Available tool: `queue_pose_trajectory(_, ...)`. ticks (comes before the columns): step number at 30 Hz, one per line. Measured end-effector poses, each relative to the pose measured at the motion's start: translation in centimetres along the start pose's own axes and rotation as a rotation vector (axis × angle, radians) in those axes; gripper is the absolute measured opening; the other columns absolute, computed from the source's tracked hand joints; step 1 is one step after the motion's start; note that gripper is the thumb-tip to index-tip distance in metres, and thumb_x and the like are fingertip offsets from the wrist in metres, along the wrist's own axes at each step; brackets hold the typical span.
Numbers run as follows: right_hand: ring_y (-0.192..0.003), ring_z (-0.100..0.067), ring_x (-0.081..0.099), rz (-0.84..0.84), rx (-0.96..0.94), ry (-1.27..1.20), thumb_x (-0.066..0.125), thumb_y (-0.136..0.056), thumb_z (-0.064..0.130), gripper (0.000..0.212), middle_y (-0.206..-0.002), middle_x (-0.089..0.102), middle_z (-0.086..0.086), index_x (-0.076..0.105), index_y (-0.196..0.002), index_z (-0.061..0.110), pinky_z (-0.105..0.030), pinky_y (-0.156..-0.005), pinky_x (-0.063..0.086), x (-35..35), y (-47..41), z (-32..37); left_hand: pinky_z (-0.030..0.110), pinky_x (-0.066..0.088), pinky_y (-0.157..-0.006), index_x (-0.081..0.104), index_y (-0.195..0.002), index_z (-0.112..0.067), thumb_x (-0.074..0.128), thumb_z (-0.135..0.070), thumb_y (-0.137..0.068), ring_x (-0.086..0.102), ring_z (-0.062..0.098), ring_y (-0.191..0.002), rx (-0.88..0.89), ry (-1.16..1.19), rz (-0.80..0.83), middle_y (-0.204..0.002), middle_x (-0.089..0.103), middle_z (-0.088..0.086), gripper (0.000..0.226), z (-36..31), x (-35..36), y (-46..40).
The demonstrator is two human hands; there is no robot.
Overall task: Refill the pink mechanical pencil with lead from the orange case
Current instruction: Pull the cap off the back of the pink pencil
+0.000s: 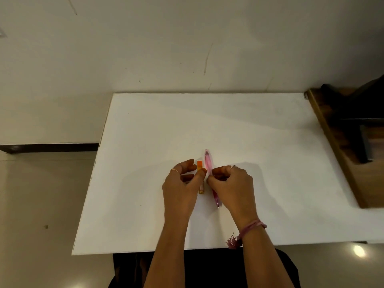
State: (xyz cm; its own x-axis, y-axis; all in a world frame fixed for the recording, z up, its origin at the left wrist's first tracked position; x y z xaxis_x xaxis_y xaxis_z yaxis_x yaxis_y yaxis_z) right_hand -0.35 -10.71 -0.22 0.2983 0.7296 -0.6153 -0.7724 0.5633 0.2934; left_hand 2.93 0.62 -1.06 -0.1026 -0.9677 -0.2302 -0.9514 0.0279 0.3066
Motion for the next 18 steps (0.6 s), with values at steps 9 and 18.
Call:
queue_pose_trajectory(9,-0.073,-0.017,0.074,0.319,0.154,-0.429,0.072,-0.080,0.011,0.011,-0.079,0.075,0.000,0.072,-0.090,0.016,-0.024,-0.062,0.059,-2.6,-0.5,0.3,0.020,0.054,-0.079,0.073,-0.098,-0.024,0.072,-0.038,-0.076,0.068,0.001,-0.080,-0.014,0.030,0.108,-0.087,0.074,-0.010,0.026,-1.0,0.9,-0.4)
queue_pose_trajectory(18,-0.081,-0.014,0.073,0.091,0.208,-0.733,0.069,-0.084,0.025,0.007,-0.084,0.076,0.004,0.073,-0.089,0.023,-0.028,-0.073,0.057,-3.5,-1.7,0.9,0.012,0.051,-0.060,0.069,-0.077,-0.039,0.072,-0.034,-0.076,0.067,0.001,-0.063,0.001,0.066,0.259,-0.065,0.071,-0.018,0.007,-1.4,1.4,-0.6)
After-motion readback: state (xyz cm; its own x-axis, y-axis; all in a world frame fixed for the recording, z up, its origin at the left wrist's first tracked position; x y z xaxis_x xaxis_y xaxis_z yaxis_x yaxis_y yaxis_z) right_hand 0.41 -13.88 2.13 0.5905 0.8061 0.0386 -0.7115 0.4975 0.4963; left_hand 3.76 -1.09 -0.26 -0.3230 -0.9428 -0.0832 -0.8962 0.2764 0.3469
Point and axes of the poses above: each hand's wrist, its own y-axis away from the middle knuckle, its own x-axis out of the palm, z = x × y, the point moved 1 cm from there along -y, towards the middle knuckle
